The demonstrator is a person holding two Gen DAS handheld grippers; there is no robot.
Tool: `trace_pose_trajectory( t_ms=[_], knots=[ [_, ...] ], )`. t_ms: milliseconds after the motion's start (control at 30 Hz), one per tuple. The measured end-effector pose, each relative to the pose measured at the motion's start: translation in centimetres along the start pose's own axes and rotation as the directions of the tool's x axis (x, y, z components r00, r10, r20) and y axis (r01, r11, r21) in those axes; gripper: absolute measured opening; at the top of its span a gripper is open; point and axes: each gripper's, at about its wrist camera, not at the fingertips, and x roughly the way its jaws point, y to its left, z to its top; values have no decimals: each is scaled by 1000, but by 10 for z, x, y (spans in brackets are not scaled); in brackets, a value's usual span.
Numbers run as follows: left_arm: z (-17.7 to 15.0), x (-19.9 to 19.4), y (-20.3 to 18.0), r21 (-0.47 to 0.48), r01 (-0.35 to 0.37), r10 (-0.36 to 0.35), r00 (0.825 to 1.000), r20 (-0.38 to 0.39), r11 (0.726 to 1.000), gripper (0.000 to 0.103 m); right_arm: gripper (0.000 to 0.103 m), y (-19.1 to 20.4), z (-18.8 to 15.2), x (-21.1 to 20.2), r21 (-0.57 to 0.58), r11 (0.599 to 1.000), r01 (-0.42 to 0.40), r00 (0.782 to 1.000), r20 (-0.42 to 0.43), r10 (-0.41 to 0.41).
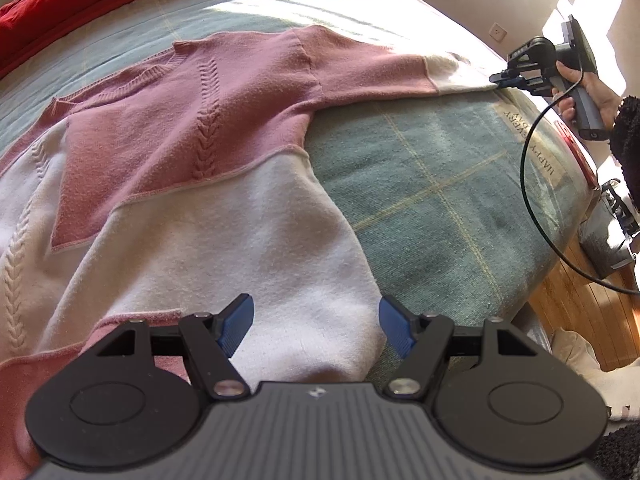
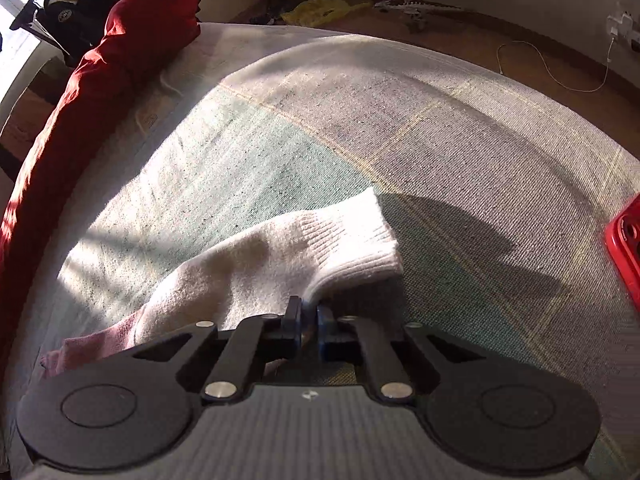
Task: Fold clothes
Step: 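Pull the sleeve straight outward with the right gripper and release it, then grasp the white hem with the left gripper and tug it straight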
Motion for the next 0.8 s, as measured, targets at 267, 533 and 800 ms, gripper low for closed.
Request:
trace_pose_trajectory(
  t_ms=[267, 533, 800],
  knots=[
    [-4, -9, 1, 0, 8, -8, 1000, 22, 1000, 69, 17, 24, 5, -9, -174, 966, 191, 980, -19, -197],
    [-10, -25, 20, -31, -6, 8, 998, 69, 1000, 70, 20, 90, -6, -48, -349, 902, 254, 967, 76, -243],
    [-20, -36, 56, -101, -15, 26, 994, 108, 995, 74, 20, 228, -55, -50, -578, 814, -62, 998, -43, 46]
  ],
)
